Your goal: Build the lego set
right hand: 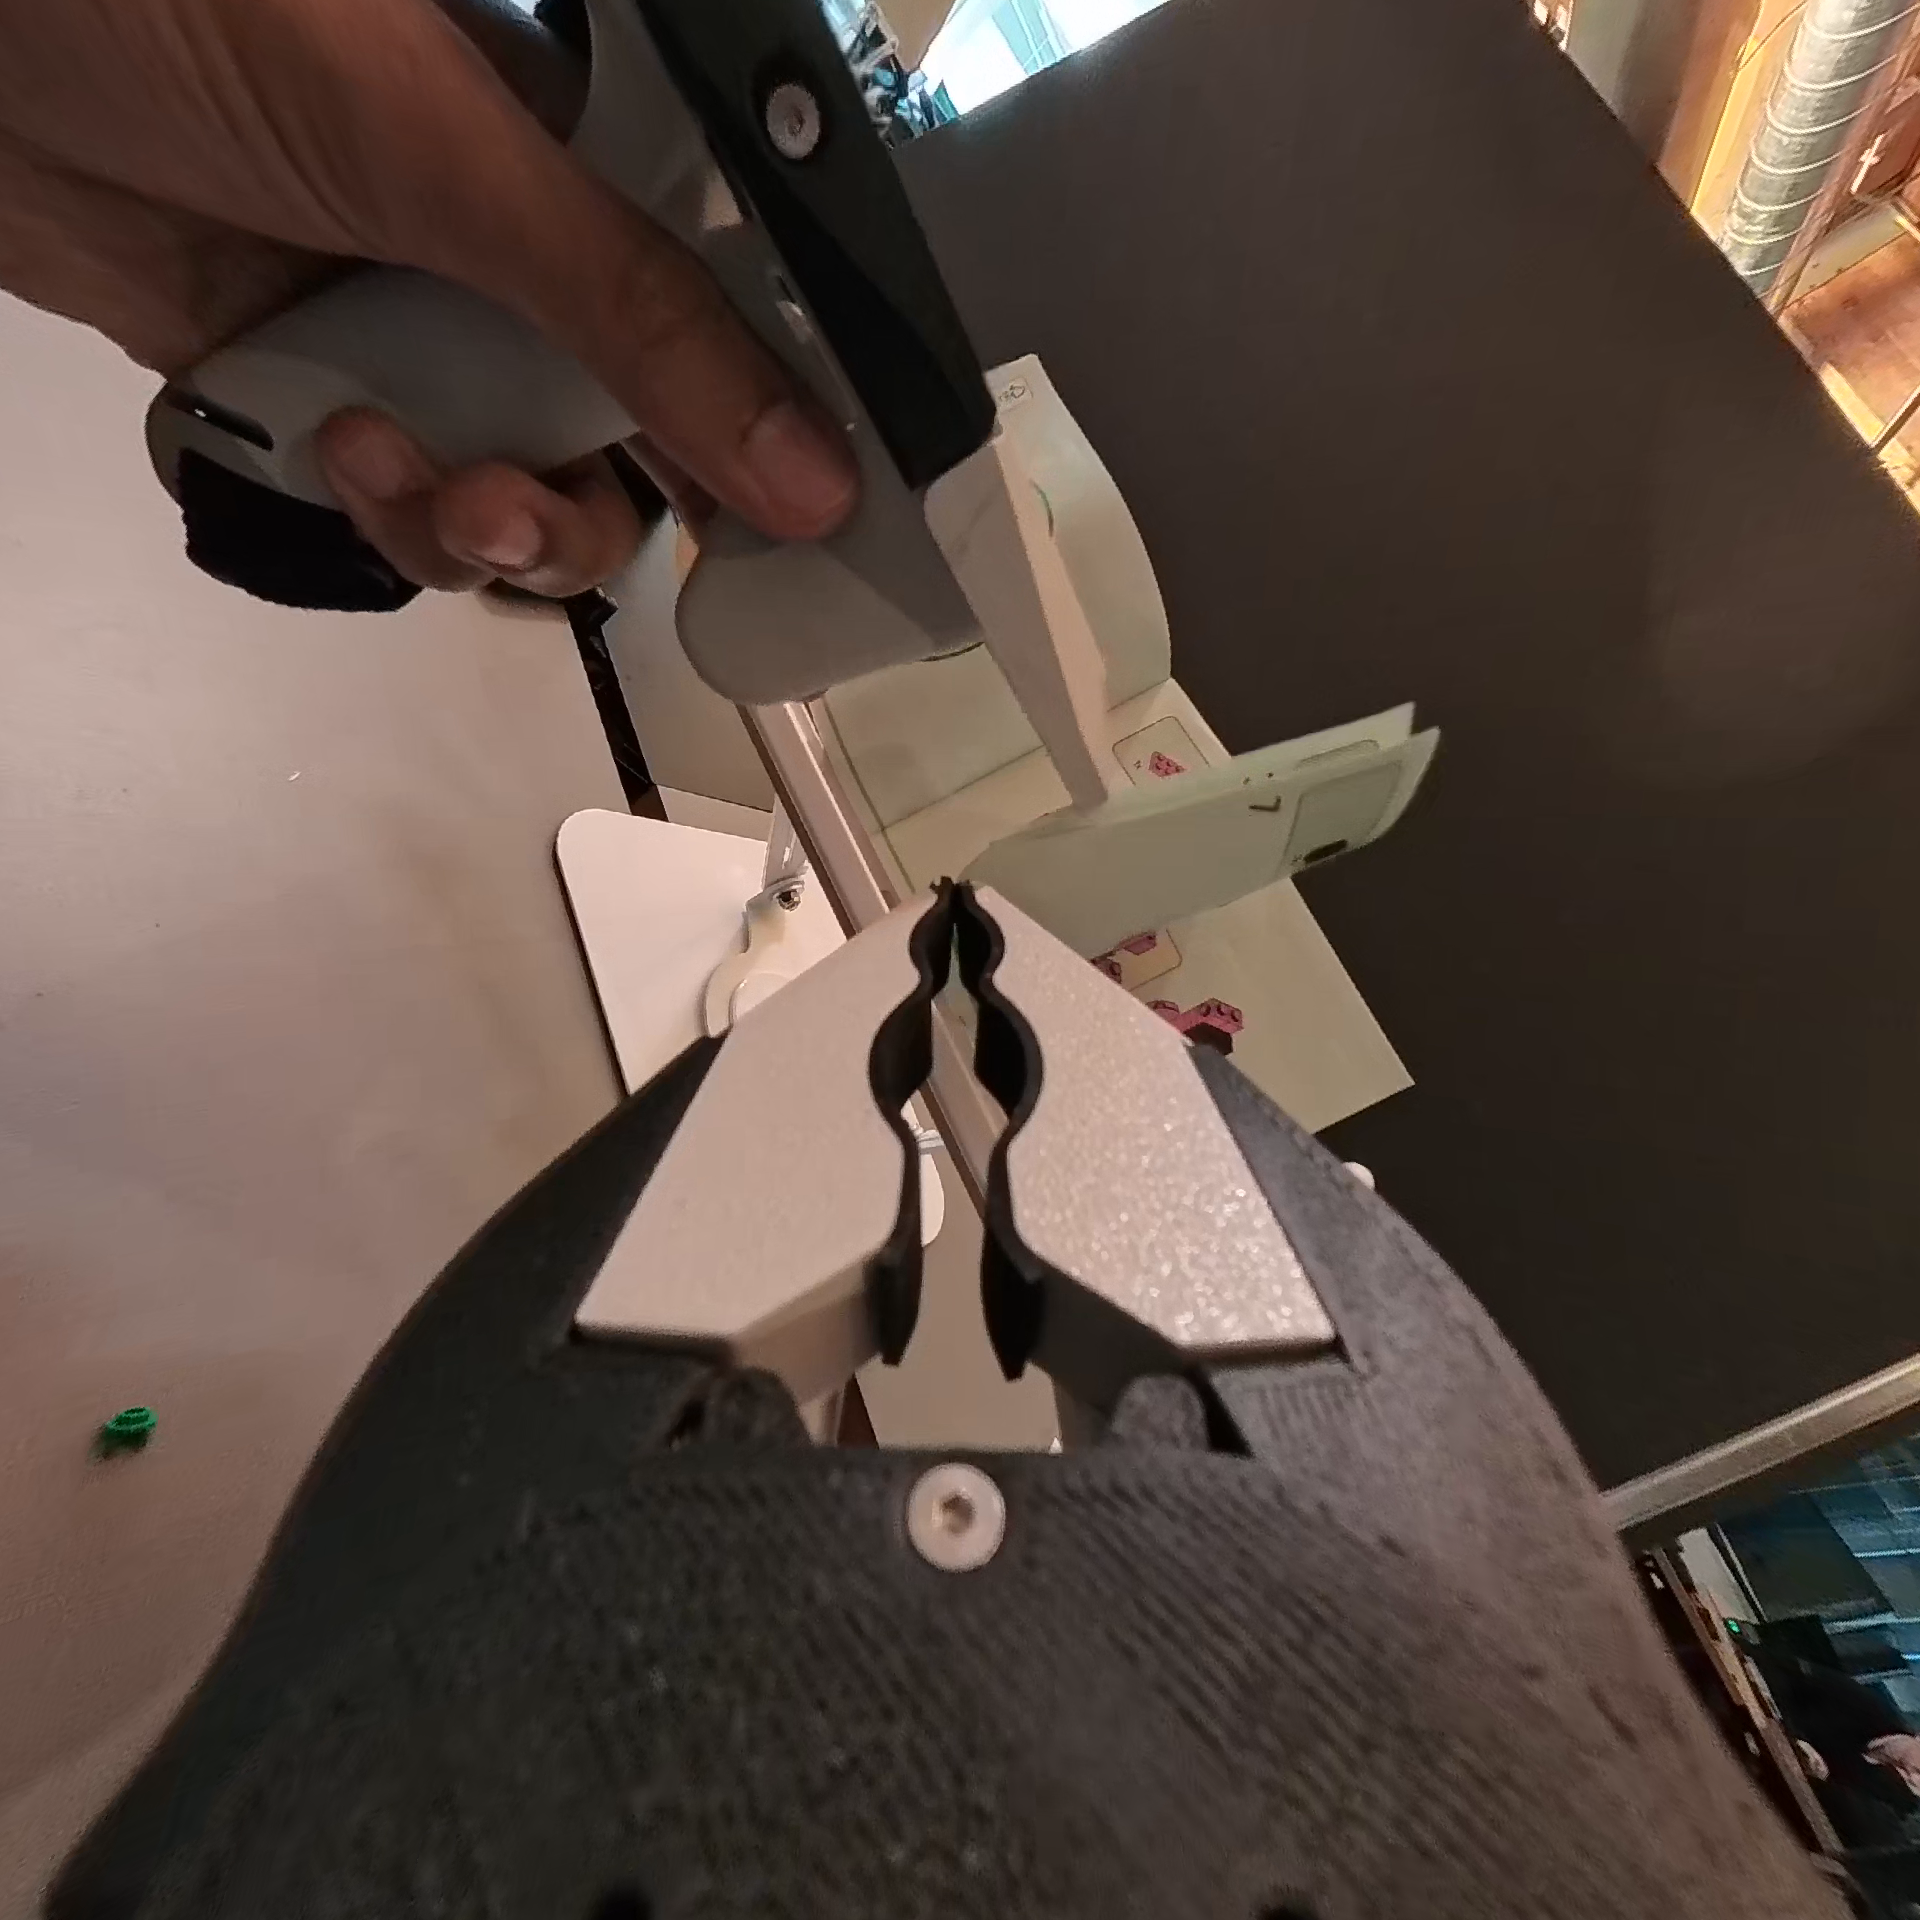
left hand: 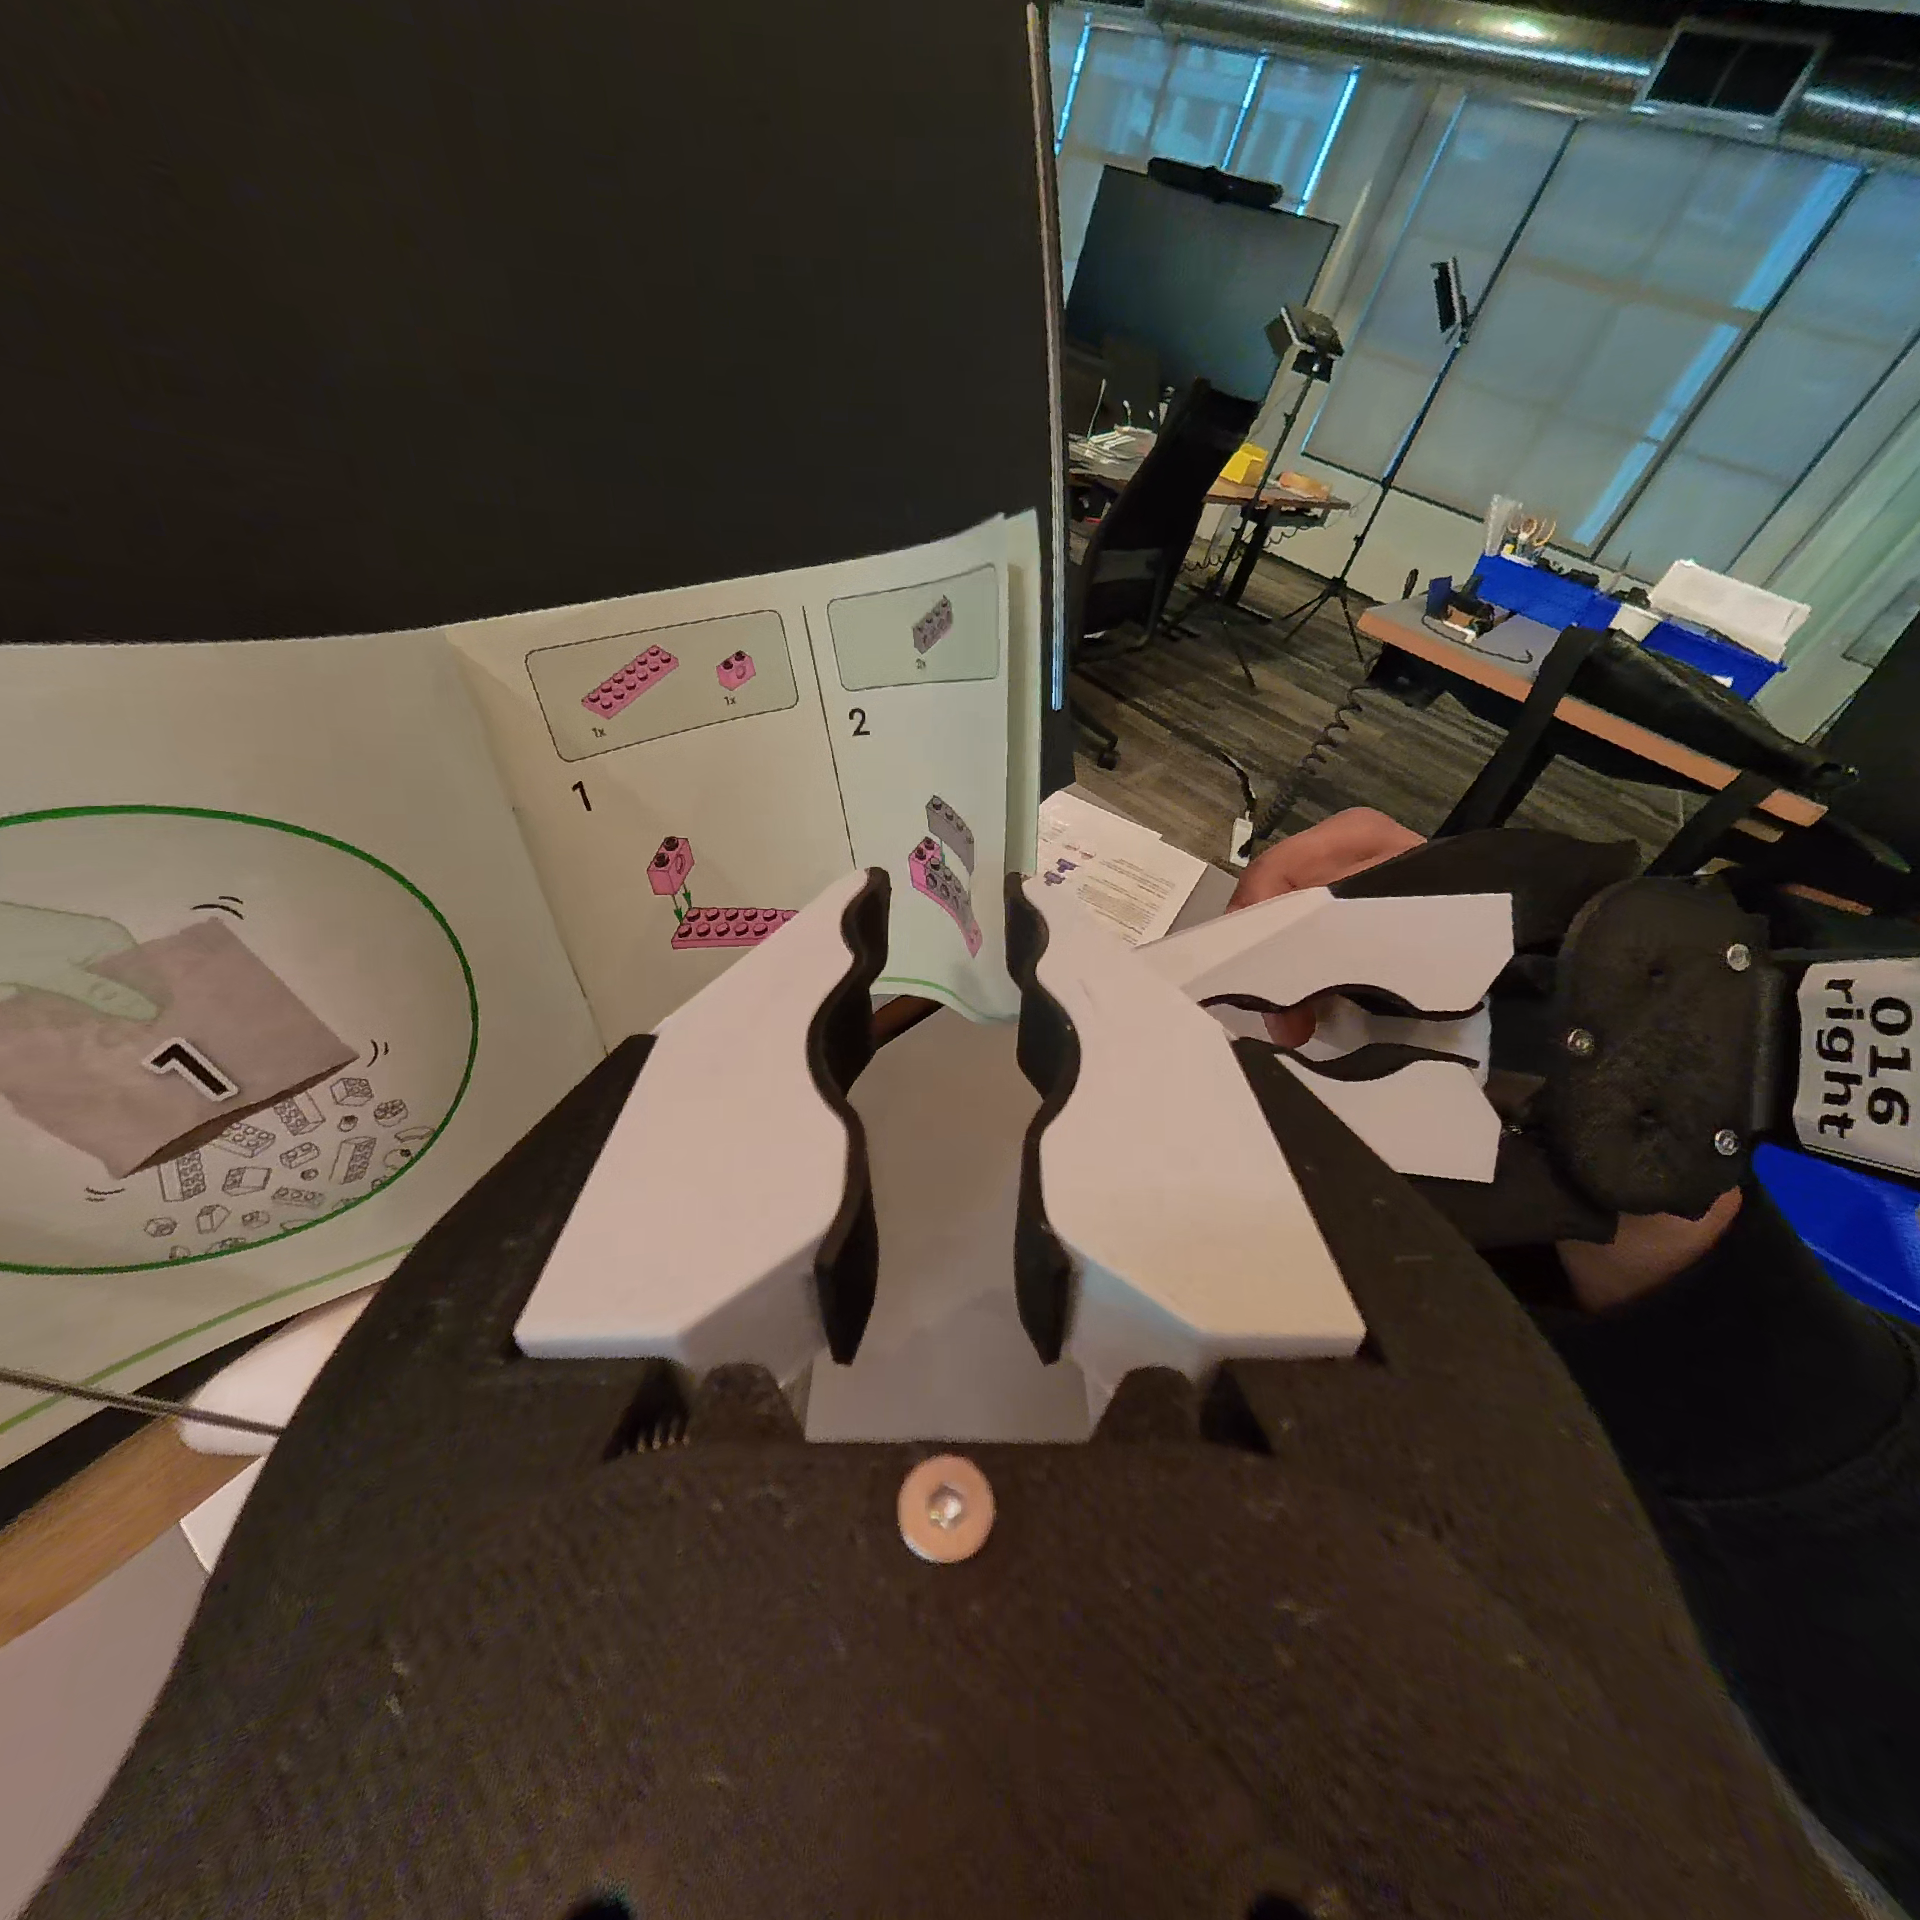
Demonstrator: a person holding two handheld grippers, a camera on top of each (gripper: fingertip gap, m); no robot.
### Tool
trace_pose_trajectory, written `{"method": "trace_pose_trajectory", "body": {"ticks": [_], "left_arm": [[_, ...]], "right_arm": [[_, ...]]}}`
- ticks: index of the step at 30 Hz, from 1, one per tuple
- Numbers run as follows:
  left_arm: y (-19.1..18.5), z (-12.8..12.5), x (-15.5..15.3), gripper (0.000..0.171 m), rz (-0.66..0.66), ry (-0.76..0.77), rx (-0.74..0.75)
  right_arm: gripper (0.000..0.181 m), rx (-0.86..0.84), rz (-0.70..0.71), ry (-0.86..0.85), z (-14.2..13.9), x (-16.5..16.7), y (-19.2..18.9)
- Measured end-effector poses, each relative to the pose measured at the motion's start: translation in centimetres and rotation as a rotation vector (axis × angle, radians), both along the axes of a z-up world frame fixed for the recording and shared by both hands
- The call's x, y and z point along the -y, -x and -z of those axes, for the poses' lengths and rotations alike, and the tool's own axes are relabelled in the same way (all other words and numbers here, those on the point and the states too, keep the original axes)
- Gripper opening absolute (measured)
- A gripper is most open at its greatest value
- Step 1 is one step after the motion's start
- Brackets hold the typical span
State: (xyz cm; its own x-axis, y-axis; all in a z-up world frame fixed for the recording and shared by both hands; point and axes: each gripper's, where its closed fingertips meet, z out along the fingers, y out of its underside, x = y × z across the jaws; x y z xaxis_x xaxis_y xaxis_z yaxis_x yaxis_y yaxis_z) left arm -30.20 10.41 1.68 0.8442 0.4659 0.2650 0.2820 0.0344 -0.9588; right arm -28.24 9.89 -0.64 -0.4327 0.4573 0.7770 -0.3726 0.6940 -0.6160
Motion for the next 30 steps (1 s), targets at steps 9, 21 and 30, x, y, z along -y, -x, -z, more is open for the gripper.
{"method": "trace_pose_trajectory", "body": {"ticks": [9,21,30], "left_arm": [[0.0,-0.1,-0.1,0.000,0.000,0.001,-0.025],[0.5,-0.6,1.3,0.000,-0.028,-0.004,-0.032],[0.7,-1.0,3.5,0.000,-0.054,0.034,-0.054]], "right_arm": [[0.001,0.006,-0.006,0.013,-0.2,0.0,-0.1],[0.031,0.080,-0.003,0.203,-1.9,-2.2,-0.4],[0.028,-0.171,0.103,0.422,-7.5,-5.3,-0.6]]}}
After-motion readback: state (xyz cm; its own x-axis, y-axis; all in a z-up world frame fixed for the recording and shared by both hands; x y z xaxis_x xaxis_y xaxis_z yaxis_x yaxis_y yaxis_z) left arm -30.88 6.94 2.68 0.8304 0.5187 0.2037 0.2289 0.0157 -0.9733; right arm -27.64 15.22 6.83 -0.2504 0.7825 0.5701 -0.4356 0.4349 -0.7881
